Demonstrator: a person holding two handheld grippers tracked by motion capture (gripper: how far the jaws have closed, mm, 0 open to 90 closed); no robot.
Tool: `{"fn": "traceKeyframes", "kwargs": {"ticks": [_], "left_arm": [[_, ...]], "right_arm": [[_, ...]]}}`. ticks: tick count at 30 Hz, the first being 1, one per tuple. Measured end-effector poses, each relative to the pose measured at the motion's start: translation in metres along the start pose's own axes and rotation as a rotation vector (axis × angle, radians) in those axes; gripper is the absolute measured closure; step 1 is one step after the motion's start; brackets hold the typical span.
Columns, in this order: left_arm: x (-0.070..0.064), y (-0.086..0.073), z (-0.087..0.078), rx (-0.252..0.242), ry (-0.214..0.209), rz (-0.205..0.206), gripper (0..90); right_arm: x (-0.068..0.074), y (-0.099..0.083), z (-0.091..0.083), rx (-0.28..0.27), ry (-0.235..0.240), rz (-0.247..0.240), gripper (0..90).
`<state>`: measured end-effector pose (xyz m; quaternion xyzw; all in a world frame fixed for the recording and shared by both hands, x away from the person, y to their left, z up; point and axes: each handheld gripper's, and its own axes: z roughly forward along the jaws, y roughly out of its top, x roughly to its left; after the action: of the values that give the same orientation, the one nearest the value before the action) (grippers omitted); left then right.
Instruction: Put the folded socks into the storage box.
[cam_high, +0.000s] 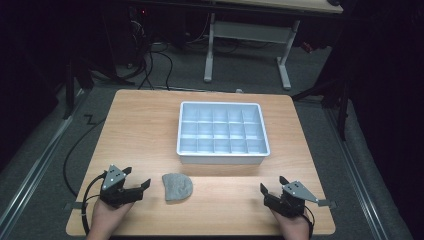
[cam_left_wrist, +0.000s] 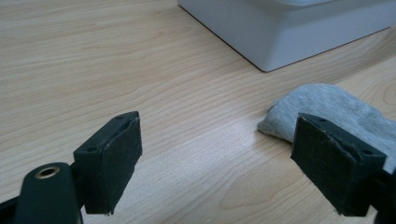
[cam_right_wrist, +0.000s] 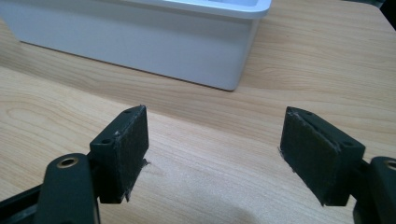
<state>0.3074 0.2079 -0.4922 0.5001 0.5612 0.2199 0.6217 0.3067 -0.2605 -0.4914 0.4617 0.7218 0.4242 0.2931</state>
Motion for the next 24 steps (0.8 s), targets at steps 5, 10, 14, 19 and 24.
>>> {"fn": "traceKeyframes", "kwargs": {"ticks": [5,10,14,19,24], "left_arm": [[-0.008,-0.003,0.004,0.020,-0.018,-0.004,16.6],[-0.030,-0.015,0.011,0.080,-0.065,0.016,17.2],[-0.042,-0.028,0.013,0.151,-0.106,0.035,26.2],[-0.058,-0.045,0.012,0.253,-0.169,0.076,35.3],[-0.069,-0.058,0.011,0.297,-0.196,0.132,43.1]], "right_arm": [[-0.001,-0.002,-0.002,0.005,-0.005,0.005,23.6],[-0.004,-0.006,-0.009,0.005,-0.021,0.023,23.9],[-0.005,-0.007,-0.009,0.007,-0.025,0.028,24.0],[-0.003,-0.007,-0.006,0.013,-0.018,0.019,24.2],[-0.002,-0.006,-0.004,0.015,-0.012,0.018,24.3]]}}
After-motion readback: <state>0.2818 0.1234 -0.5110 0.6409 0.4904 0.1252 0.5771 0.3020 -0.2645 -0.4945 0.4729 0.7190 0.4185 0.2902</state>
